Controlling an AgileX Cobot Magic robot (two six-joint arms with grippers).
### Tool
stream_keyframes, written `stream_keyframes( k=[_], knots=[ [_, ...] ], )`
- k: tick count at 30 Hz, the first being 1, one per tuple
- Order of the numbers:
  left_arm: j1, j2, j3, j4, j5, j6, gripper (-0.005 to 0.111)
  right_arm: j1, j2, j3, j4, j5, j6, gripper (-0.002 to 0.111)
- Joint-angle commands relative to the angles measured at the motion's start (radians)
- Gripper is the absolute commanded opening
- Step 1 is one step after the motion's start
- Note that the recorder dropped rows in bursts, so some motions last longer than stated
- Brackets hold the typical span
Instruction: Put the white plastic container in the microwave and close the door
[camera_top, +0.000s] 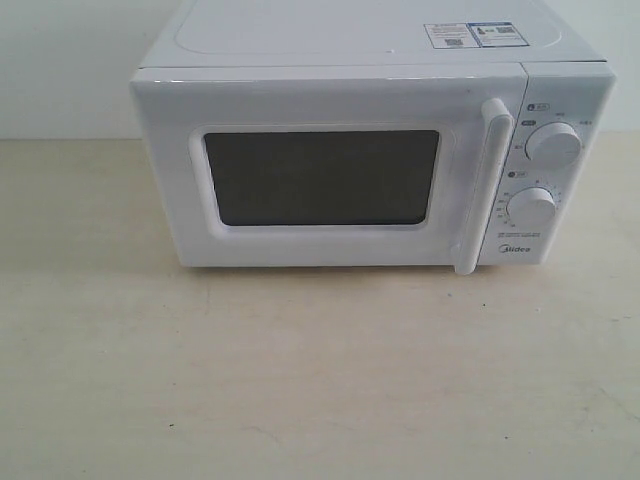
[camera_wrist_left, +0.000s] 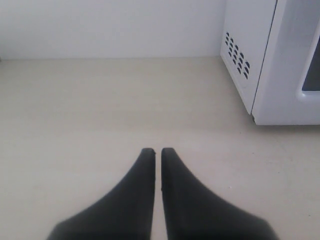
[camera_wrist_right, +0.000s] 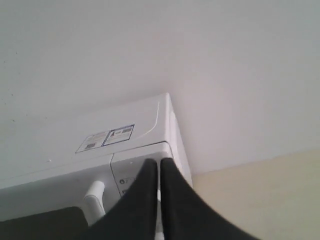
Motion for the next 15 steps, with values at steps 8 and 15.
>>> stream_keyframes(
  k=[8,15],
  knots=[
    [-0.001,-0.002,0.004,0.000,-0.003,0.007,0.004,-0.159,-0.353,0.251,-0.014,0.009,-0.032,0.000],
    [-0.001,-0.002,0.004,0.000,-0.003,0.007,0.004,-0.159,-0.353,0.338,-0.014,0.001,-0.026,0.000]
  ],
)
